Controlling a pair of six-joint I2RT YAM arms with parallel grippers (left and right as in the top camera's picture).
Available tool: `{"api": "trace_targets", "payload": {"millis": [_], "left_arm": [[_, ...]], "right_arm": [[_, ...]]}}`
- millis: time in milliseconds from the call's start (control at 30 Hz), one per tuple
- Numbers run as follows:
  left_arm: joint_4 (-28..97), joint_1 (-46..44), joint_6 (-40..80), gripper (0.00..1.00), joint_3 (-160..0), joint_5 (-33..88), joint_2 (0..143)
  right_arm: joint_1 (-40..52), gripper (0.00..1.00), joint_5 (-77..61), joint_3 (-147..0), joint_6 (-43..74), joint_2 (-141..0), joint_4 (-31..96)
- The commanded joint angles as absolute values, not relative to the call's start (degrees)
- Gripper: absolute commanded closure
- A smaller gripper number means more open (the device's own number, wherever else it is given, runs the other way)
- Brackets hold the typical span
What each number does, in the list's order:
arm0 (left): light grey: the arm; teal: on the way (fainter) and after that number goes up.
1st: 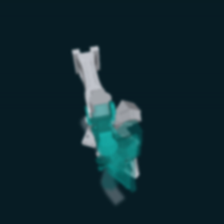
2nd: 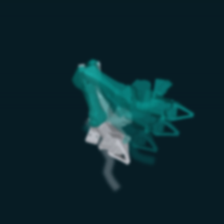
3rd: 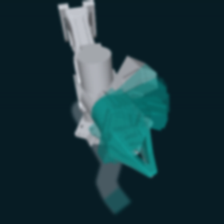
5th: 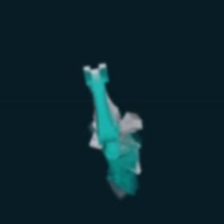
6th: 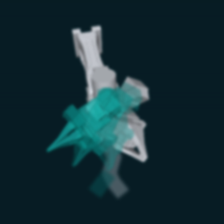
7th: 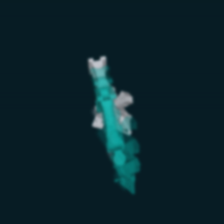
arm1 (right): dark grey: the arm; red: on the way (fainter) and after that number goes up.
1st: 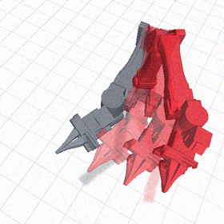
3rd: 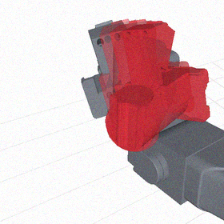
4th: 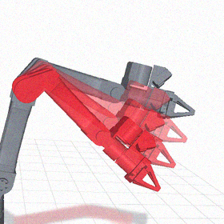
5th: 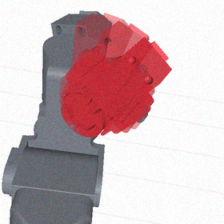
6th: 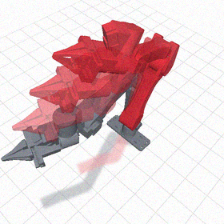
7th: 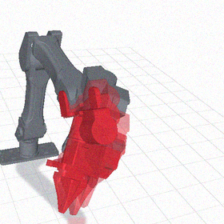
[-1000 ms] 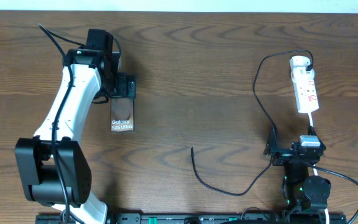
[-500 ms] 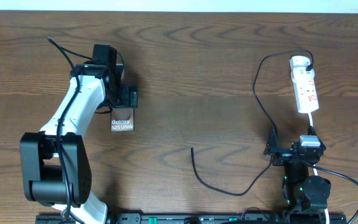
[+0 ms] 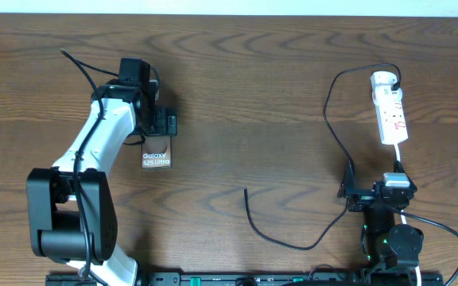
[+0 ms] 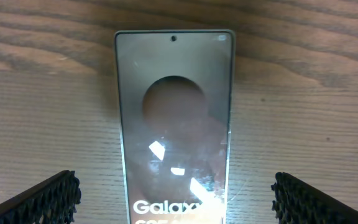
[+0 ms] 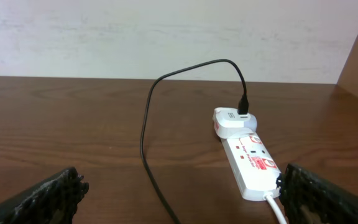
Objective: Plug charger to phone and switch on socket
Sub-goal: 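Lower the left gripper and grasp the phone's top edge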
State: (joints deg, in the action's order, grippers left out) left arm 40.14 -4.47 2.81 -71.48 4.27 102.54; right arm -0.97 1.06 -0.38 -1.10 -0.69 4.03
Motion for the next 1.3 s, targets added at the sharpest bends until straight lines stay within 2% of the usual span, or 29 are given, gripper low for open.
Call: {"api": "trace_targets", "payload": {"millis": [0, 367, 1267], "left_arm": [[39.88, -5.58, 3.73, 0.02, -71.16, 3.01, 104.31], [39.03, -5.58, 5.17, 0.02, -71.16, 1.43, 110.10], [37.39, -5.58, 4.95, 0.02, -71.07, 1.45, 111.68]], "right_arm": [[-0.54, 0.01, 0.93, -0.32, -1.78, -0.38, 4.29], [-0.54, 0.01, 0.93, -0.32, -1.78, -0.38, 4.29], [-0.54, 0.01, 0.93, -0.32, -1.78, -0.38, 4.29]]}}
